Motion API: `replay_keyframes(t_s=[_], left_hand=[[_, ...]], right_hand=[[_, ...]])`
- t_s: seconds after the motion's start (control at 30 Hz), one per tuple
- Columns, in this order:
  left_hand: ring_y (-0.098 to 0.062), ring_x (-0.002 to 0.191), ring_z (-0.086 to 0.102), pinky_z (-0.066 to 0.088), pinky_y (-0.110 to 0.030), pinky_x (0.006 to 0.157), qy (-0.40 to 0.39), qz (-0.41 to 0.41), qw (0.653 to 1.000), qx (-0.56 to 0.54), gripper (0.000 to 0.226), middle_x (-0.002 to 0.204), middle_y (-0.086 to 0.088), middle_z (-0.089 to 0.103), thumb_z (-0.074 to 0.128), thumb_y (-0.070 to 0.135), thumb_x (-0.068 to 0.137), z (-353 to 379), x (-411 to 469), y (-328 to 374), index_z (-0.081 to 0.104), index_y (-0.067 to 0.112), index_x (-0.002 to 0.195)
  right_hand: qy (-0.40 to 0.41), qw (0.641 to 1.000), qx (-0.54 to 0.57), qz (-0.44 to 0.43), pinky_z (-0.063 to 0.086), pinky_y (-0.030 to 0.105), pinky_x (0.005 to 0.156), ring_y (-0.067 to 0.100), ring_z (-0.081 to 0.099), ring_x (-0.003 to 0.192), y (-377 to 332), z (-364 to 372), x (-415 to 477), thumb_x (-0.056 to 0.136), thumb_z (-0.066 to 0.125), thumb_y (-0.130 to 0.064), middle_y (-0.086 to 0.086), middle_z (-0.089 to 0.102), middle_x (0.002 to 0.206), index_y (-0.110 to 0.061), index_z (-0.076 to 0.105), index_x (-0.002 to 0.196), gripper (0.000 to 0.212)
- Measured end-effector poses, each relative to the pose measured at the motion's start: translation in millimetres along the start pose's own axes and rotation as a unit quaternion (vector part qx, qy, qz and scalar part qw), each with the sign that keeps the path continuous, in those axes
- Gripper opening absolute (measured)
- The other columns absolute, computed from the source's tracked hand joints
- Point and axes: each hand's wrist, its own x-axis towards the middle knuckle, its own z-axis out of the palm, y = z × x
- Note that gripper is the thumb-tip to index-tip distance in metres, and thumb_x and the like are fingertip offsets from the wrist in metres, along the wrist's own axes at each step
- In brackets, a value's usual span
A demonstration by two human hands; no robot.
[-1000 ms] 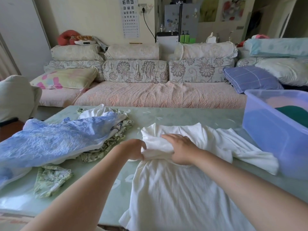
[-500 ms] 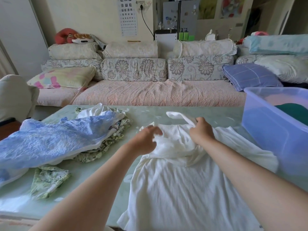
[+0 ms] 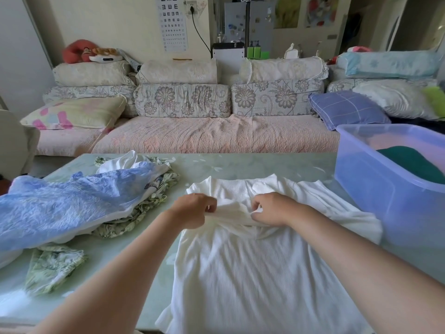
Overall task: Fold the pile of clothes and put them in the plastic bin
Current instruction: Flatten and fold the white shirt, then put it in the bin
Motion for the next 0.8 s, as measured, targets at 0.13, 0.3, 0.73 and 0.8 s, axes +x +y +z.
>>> replay_keyframes(t_s=[0.13,0.3,0.73,0.8], left_hand=[[-0.020,0.104,0.057,0.043,-0.023,0.077,-0.212,0.001,0.977,-0.021,0.031,0.118,0.003,0.059,0.053,0.016,0.093,0.8,-7.8,4.0,0.063,0.023,0.122],[-0.022,0.095,0.059,0.048,-0.031,0.080,-0.043,-0.099,0.987,-0.115,0.027,0.106,-0.002,0.064,0.048,0.013,0.090,12.1,8.5,-1.4,0.073,0.020,0.097],[-0.022,0.134,0.032,0.029,-0.040,0.105,0.050,-0.109,0.992,-0.037,0.044,0.151,0.007,0.039,0.029,0.034,0.103,50.7,43.0,-47.6,0.042,0.036,0.144],[-0.023,0.118,0.047,0.038,-0.034,0.087,0.096,-0.119,0.988,-0.008,0.034,0.129,0.002,0.055,0.036,0.034,0.101,48.1,49.6,-57.0,0.062,0.033,0.123]], right_hand=[[0.014,0.998,-0.054,0.029,0.055,0.037,0.084,0.020,0.062,0.095,5.4,-2.1,2.3,0.091,0.057,-0.039,-0.004,0.061,0.108,-0.019,0.068,0.102,0.024],[-0.015,0.996,-0.087,0.027,0.053,0.033,0.078,0.024,0.061,0.101,-8.5,3.2,9.5,0.088,0.049,-0.013,0.002,0.062,0.112,-0.016,0.062,0.113,0.028],[0.031,0.998,0.035,0.050,0.032,0.030,0.053,0.018,0.044,0.065,-4.2,19.9,46.5,0.092,0.042,-0.009,-0.001,0.046,0.070,-0.018,0.045,0.067,0.027],[0.031,0.998,0.023,0.046,0.044,0.033,0.067,0.020,0.055,0.081,0.5,19.0,47.1,0.098,0.039,-0.015,0.000,0.058,0.089,-0.014,0.058,0.089,0.021]])
